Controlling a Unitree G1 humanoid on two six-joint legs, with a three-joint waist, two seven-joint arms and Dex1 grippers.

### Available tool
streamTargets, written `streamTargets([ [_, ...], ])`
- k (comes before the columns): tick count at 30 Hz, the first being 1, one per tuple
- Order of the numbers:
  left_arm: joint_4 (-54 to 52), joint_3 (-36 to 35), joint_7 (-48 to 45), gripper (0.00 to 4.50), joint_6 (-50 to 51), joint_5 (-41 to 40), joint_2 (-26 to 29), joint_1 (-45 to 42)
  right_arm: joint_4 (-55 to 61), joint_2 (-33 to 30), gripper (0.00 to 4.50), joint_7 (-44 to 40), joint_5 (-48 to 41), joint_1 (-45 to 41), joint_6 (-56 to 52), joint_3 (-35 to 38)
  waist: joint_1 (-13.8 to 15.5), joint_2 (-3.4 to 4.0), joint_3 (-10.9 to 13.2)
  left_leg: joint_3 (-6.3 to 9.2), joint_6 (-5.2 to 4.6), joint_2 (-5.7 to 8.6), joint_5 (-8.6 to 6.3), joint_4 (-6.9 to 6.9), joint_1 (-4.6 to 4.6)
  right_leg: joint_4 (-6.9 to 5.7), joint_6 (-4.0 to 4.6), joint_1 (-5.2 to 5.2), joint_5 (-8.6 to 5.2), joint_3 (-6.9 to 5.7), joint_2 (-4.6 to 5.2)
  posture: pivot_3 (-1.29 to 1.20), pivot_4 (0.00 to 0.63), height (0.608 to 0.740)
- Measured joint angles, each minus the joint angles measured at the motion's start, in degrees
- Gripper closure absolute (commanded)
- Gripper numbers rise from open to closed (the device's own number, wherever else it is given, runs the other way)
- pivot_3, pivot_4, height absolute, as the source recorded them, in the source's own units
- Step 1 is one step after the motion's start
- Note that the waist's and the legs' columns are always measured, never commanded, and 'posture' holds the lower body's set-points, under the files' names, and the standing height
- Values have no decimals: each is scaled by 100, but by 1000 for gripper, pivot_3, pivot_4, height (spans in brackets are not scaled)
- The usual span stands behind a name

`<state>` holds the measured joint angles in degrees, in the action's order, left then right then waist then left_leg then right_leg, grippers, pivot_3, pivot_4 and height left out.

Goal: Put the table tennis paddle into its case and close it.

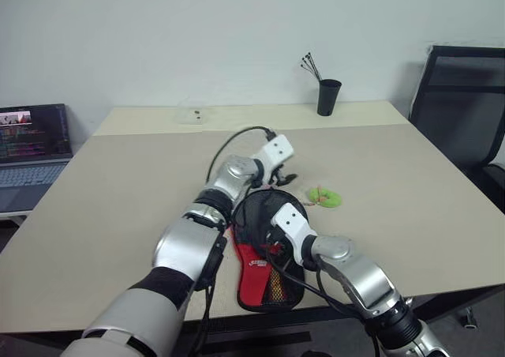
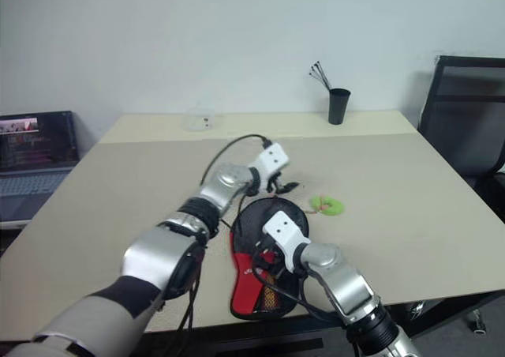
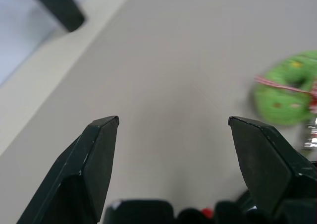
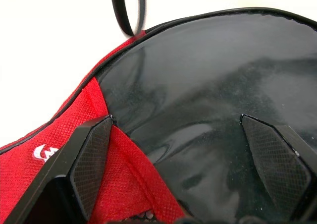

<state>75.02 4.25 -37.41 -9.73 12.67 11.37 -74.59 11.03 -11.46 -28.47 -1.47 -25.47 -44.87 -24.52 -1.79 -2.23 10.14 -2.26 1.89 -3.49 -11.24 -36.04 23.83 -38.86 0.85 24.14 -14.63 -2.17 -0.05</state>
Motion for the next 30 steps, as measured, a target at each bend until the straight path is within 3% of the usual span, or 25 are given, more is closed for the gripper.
streamTargets([
  [5,-1072,-427,-1184,649,392,-789,551,695,302,-141,0,-150,-175,49,-357,80,-3,2,-1,-1,5,-3,-2,2,-2,-3,5,0,-2,1,0,0,150,740],
  [11,-2781,-238,-2650,649,1364,-1423,653,2214,789,-332,0,-375,-663,185,-962,427,44,0,0,12,10,-3,-2,-8,8,-9,8,1,-3,-8,2,0,150,740],
  [16,-3814,173,-2852,649,1695,-1489,557,2502,1179,-864,0,-786,-1215,196,-1229,844,80,0,0,10,9,2,-3,-11,5,-7,7,-3,-3,-3,3,0,150,740],
  [21,-3882,523,-2803,649,1714,-1437,364,2801,1236,-1561,0,-1176,-1702,-68,-1317,1686,62,0,0,10,8,0,-3,-8,4,-7,7,-1,-3,-2,0,0,150,740],
  [25,-3757,650,-2681,649,1649,-1397,338,2815,428,-2172,0,-1324,-1658,-476,-887,1986,41,0,0,9,7,0,-3,-7,1,-6,7,-2,-3,-2,-2,0,150,740],
  [30,-3510,652,-2473,649,1632,-1404,313,2814,-1275,-2285,0,-1243,-1238,-1062,54,2059,23,1,1,5,7,1,-3,-4,3,-4,7,0,-3,1,-3,0,150,740],
])
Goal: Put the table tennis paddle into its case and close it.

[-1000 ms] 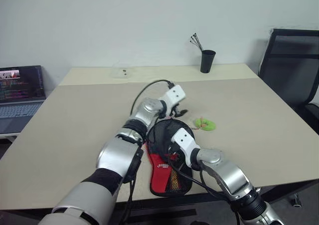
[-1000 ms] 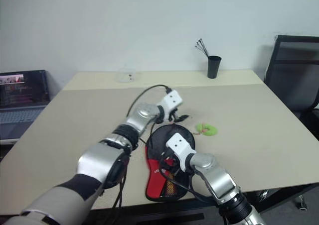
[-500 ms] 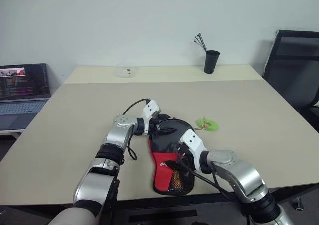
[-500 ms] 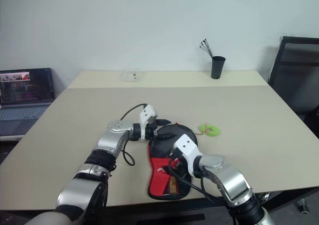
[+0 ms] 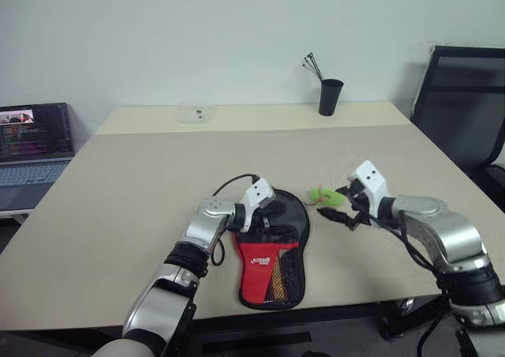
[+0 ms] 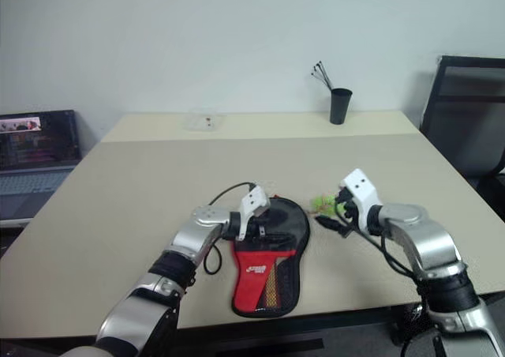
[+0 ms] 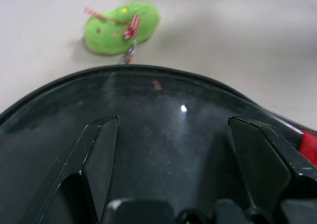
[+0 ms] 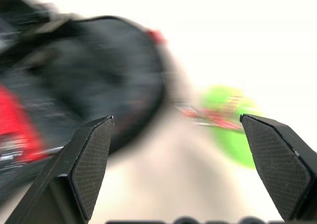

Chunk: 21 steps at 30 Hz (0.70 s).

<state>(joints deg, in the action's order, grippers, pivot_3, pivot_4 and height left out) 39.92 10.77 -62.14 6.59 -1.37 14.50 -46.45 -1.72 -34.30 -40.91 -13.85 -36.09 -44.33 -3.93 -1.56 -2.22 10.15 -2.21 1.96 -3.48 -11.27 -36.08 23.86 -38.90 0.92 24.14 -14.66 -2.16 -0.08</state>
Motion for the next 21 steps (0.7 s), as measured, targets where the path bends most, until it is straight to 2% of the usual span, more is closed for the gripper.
streamTargets([
  [6,-106,-22,156,649,45,-62,-13,103,-1915,74,0,-245,587,-702,1135,-349,-12,0,0,-6,0,-1,0,0,0,1,0,1,0,6,0,0,150,740],
  [13,-445,-32,248,649,185,-126,89,304,-3475,353,0,-855,880,-1220,1870,-665,-23,3,2,-7,0,-2,0,-1,-3,-3,0,1,1,6,-1,0,150,740],
  [21,-679,-26,276,649,314,-127,150,415,-4898,779,0,-646,1427,-1818,2772,-709,-15,4,2,-8,0,-4,0,0,-3,-3,1,1,1,9,0,0,150,740],
])
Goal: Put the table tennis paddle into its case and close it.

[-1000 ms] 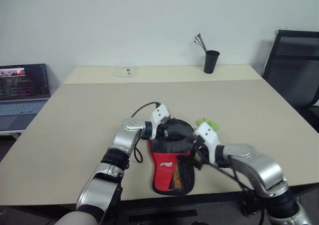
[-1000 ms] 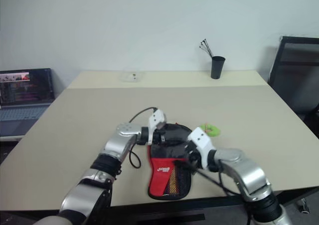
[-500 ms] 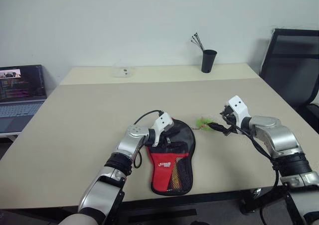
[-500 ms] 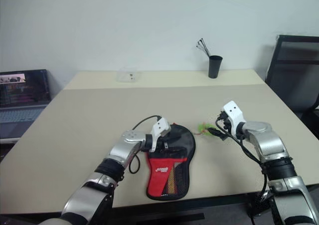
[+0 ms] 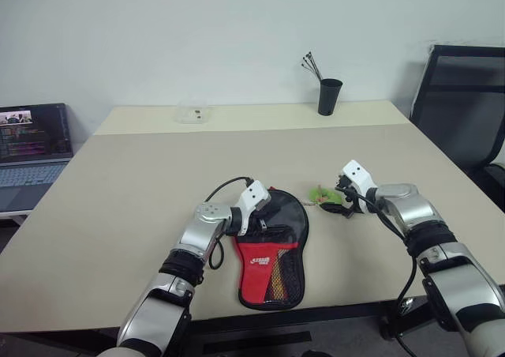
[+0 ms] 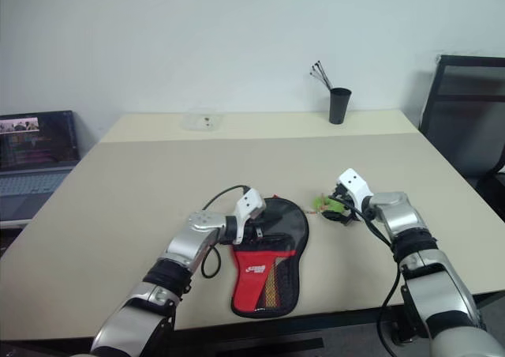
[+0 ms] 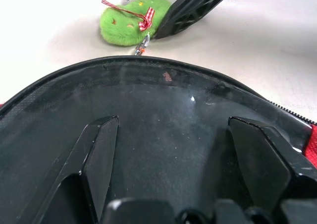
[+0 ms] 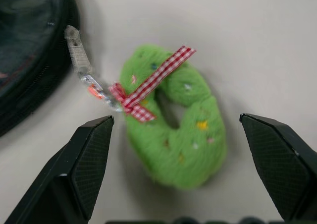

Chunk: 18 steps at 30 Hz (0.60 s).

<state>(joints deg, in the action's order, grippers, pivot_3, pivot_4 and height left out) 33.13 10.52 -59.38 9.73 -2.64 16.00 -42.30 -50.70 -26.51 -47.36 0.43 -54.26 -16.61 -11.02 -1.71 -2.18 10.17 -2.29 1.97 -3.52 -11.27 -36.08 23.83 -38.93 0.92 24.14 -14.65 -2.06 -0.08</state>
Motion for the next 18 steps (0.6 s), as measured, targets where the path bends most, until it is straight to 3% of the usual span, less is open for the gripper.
streamTargets([
  [4,-10,17,-2,649,9,2,21,11,-383,87,0,79,126,-172,213,17,-7,0,0,-3,0,-2,0,-1,-8,-5,0,-3,0,4,0,0,150,740],
  [16,92,217,-45,599,-366,118,36,5,-567,306,3707,-84,70,-321,-346,192,-2,2,-2,-6,0,-3,0,1,-54,-4,1,-47,0,7,1,0,150,740],
  [18,174,236,-52,599,-413,125,12,-26,-538,317,4159,-82,71,-320,-397,201,1,2,-2,-6,0,-3,0,1,-61,-2,1,-55,0,6,2,0,150,740],
])
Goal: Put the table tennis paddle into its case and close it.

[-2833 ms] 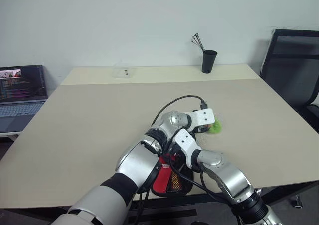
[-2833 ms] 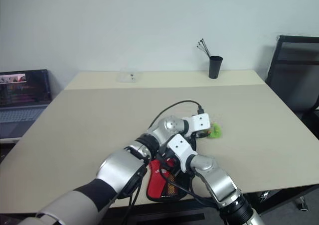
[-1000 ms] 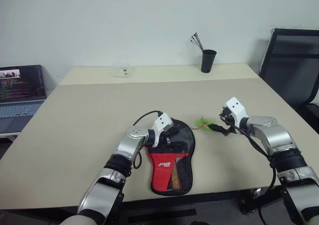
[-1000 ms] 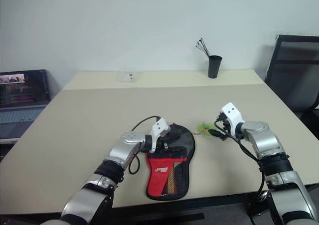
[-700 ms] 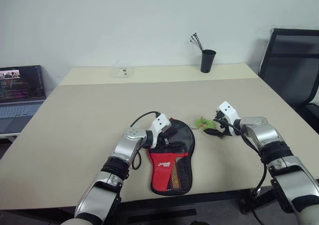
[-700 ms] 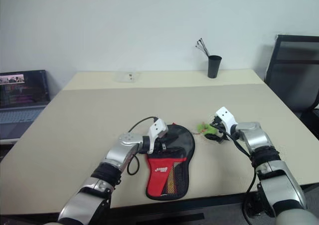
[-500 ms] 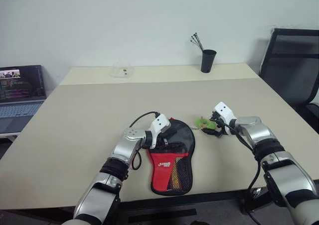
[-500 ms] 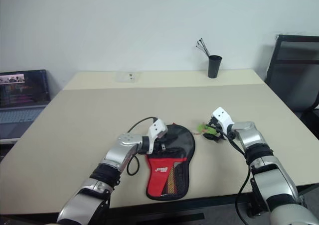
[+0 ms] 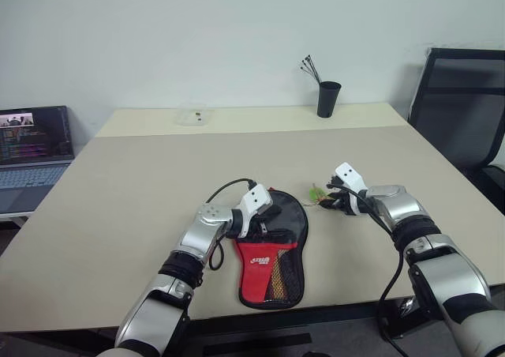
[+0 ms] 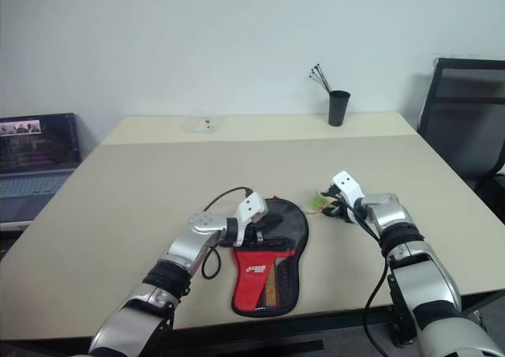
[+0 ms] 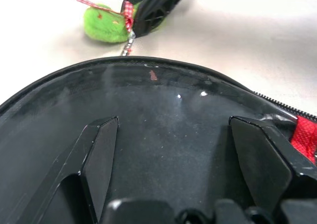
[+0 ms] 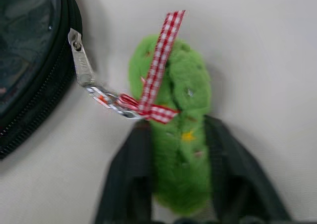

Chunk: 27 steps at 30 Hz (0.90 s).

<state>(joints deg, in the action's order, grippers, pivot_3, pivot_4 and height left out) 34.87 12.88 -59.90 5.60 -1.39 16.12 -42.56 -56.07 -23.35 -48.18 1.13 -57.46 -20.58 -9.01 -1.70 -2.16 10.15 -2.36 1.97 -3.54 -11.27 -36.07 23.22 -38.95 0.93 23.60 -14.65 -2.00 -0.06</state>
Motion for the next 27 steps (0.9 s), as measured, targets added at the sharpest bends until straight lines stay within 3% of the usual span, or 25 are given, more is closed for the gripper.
streamTargets([
  [2,195,22,-35,599,-51,5,-23,-102,61,16,4374,33,18,9,-50,-5,1,0,0,-1,0,0,0,1,-11,1,0,-9,0,1,0,0,150,740],
  [11,715,31,-190,599,-465,-21,-73,-183,1195,-87,4377,194,161,550,-488,-57,2,13,-17,-5,1,0,-1,10,-25,5,0,-20,-2,4,1,0,150,740],
  [19,1087,19,-204,599,-479,-32,-324,-358,4471,-1020,4384,-203,170,2357,-1607,-205,145,45,-45,0,8,6,-8,12,-23,27,-3,-29,-6,-7,3,0,150,740],
  [27,1549,34,-212,599,-667,42,-439,-600,6648,-1554,4404,-361,-124,3415,-2765,-288,189,47,-50,13,10,12,-9,7,-24,36,4,-37,-11,-20,10,0,150,740],
])
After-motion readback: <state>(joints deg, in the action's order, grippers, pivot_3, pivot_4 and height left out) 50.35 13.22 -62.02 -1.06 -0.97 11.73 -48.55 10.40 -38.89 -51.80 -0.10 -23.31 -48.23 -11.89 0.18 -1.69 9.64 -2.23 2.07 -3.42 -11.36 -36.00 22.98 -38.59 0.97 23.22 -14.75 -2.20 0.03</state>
